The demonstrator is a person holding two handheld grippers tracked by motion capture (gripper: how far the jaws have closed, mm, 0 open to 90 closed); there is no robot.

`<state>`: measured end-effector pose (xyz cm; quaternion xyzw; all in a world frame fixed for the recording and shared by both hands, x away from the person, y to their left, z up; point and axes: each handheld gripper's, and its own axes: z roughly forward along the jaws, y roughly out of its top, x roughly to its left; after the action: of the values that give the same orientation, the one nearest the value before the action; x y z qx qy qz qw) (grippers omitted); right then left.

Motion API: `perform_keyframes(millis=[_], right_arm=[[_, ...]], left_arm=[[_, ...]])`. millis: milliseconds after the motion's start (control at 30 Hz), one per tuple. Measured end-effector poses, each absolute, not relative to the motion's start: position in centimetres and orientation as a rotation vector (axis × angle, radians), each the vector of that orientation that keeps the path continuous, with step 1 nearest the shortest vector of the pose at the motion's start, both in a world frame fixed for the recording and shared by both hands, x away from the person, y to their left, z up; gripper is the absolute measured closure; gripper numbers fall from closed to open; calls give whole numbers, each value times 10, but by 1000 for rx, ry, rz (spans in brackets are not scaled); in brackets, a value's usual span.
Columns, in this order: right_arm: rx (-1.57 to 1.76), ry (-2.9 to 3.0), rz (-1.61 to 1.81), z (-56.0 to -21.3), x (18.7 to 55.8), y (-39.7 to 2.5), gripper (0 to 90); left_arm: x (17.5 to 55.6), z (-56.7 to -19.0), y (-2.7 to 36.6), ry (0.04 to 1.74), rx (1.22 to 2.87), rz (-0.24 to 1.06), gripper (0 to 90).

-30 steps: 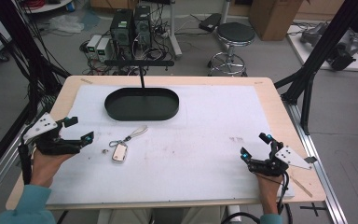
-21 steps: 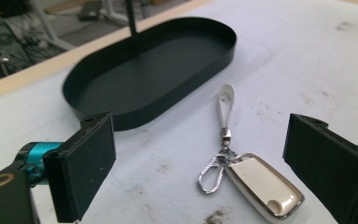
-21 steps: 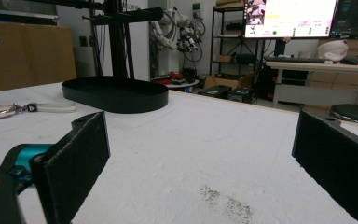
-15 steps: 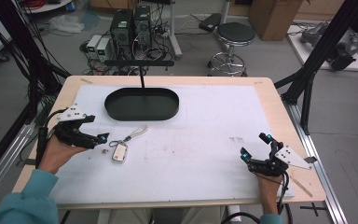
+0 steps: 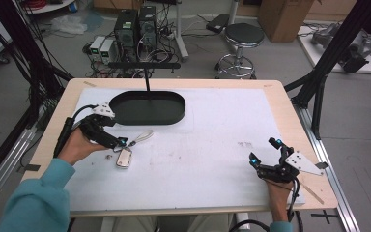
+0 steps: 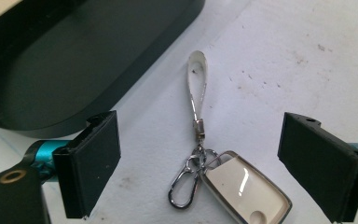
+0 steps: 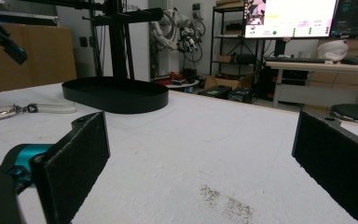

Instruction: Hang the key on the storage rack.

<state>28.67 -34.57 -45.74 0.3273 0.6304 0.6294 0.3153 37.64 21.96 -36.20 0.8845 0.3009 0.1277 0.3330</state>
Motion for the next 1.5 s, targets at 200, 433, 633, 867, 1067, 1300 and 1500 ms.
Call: perform_keyframes(millis=[200, 433, 633, 867, 1067, 1300, 1500], right_arm=[[863, 1660, 1659, -457, 287, -346, 35], [864, 1659, 1660, -457, 287, -346, 34], [860, 1658, 1660, -457, 287, -346, 34], [864, 1658, 1660, -457, 287, -346, 35], [868, 1658, 1662, -457, 287, -346, 35], [866, 1658, 1662, -457, 287, -346, 35], [867, 1658, 1662, -457, 287, -347, 34]], left_arm=[[387, -366, 204, 802, 2365, 288, 153], [394, -374, 196, 856, 2383, 284, 176], [399, -383, 192, 872, 2453, 253, 223], [405, -394, 188, 884, 2497, 219, 245], [407, -400, 184, 889, 2537, 195, 293], [411, -405, 181, 896, 2588, 179, 374], [412, -407, 178, 914, 2601, 164, 448]])
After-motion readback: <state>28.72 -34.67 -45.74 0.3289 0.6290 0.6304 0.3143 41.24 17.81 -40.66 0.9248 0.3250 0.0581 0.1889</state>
